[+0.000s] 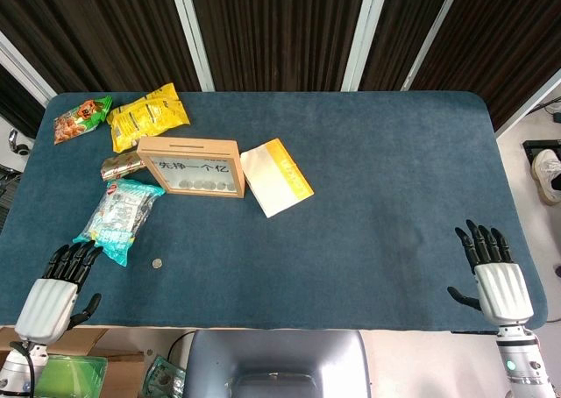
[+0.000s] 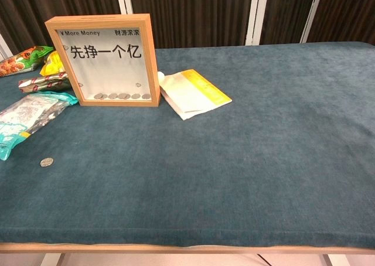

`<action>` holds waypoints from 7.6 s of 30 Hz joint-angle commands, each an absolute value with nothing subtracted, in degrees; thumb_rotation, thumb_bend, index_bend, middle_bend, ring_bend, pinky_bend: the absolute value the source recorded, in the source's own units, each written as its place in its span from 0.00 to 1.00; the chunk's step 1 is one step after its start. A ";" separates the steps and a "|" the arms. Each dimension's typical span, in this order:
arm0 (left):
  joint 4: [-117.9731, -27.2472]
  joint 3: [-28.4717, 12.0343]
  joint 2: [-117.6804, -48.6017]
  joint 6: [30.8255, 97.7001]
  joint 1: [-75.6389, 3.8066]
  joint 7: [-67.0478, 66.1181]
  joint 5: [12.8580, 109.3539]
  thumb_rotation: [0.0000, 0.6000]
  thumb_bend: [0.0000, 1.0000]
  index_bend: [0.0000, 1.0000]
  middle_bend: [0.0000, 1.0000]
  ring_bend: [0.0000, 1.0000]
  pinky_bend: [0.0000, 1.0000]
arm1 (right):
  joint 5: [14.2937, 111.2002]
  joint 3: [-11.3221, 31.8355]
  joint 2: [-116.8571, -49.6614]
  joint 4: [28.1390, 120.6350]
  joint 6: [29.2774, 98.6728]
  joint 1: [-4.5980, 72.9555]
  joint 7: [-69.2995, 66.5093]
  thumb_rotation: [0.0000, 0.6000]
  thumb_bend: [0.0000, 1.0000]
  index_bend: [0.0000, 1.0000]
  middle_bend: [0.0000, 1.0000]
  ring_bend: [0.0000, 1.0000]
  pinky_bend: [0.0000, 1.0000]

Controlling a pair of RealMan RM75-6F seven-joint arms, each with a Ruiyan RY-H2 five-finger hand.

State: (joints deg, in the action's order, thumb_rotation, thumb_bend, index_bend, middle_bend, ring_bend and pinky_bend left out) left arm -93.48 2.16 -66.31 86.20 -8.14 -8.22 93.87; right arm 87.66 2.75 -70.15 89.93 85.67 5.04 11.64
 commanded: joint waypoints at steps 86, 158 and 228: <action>-55.63 -5.03 -104.27 73.40 -18.52 -23.06 80.70 1.00 0.37 0.43 1.00 1.00 1.00 | 86.45 2.87 -70.27 89.96 84.07 5.44 12.28 1.00 0.16 0.00 0.00 0.00 0.00; -95.04 -34.69 -70.36 53.42 -48.37 -22.95 41.69 1.00 0.71 0.68 1.00 1.00 1.00 | 80.60 5.70 -68.79 88.45 80.89 6.65 6.94 1.00 0.16 0.00 0.00 0.00 0.00; -73.34 -18.02 -75.19 42.64 -65.69 -22.48 26.90 1.00 0.66 0.69 1.00 1.00 1.00 | 77.12 6.75 -67.61 89.03 79.98 6.72 5.79 1.00 0.16 0.00 0.00 0.00 0.00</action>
State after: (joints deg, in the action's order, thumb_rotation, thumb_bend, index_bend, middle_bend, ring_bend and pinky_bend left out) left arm -73.37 -18.04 -75.17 42.68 -65.67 -22.49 26.93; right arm 77.12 6.75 -67.61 89.03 79.99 6.71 5.79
